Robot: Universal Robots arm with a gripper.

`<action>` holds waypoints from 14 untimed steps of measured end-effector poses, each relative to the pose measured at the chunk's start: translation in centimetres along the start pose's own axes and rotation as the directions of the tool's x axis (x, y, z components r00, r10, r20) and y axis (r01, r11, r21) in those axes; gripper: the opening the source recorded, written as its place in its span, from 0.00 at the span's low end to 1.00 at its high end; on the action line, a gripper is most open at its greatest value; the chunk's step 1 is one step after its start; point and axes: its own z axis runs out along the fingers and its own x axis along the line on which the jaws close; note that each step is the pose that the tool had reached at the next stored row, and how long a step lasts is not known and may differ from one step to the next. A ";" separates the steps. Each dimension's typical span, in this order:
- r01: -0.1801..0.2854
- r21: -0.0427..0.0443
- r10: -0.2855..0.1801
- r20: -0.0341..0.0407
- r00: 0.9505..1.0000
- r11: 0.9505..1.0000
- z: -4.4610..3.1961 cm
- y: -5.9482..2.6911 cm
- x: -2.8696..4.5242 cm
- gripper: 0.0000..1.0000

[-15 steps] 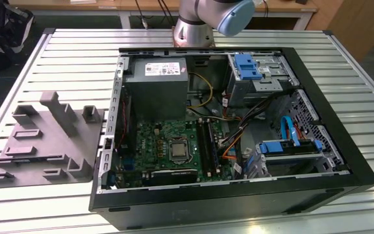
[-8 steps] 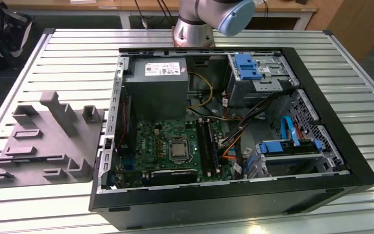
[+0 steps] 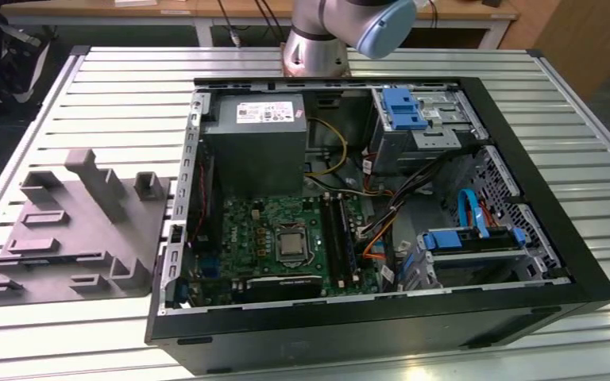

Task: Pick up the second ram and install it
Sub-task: 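Reach for the second ram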

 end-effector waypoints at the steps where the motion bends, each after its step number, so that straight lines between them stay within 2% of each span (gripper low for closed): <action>1: 0.000 0.000 0.000 0.000 1.000 1.000 0.05 -0.13 0.02 0.11; 14: 0.000 0.000 0.000 0.000 1.000 1.000 0.96 -2.19 0.16 0.11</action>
